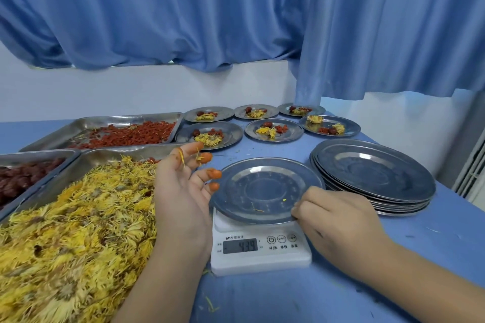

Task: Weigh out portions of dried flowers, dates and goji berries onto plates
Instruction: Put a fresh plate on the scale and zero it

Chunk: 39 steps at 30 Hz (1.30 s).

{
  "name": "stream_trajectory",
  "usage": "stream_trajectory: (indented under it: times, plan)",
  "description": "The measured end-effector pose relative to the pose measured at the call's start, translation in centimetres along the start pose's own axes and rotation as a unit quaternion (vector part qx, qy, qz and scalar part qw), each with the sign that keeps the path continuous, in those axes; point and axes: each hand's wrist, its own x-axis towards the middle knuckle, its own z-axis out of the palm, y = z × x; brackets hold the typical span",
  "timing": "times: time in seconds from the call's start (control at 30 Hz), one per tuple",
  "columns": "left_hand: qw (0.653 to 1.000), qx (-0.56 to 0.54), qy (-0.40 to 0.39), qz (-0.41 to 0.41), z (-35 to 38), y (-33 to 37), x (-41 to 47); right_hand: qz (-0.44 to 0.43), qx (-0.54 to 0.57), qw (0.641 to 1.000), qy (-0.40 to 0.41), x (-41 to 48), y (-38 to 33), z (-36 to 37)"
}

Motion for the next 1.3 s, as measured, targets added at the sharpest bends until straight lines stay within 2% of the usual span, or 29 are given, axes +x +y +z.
stream_trajectory:
  times: [0.13,0.47,0.57,0.7,0.97,1.13,1.3]
  plan:
    - [1.000,0.002,0.001,-0.009,0.1,0.1,0.1,0.030,0.005,0.999,-0.034,0.0,0.2,0.3]
    - [1.000,0.022,0.016,-0.013,0.1,0.1,0.2,0.014,0.131,0.985,-0.108,0.1,0.6,-1.9]
    - [0.999,0.026,0.019,-0.009,0.2,0.2,0.2,0.005,0.169,0.968,-0.186,0.0,1.5,-2.9]
    - [0.999,0.031,0.017,-0.014,0.2,0.2,0.2,0.037,0.166,0.936,-0.307,-0.3,2.0,-2.9]
    - [0.999,0.036,0.000,-0.004,0.0,0.1,0.1,0.028,0.177,0.925,-0.334,-0.6,1.7,-2.9]
    - [0.999,0.044,0.000,-0.010,0.3,-0.1,0.0,0.057,0.204,0.909,-0.360,-0.5,1.3,-2.8]
    - [0.999,0.047,-0.008,-0.005,0.4,-0.3,0.0,0.059,0.185,0.915,-0.355,-0.2,1.0,-2.8]
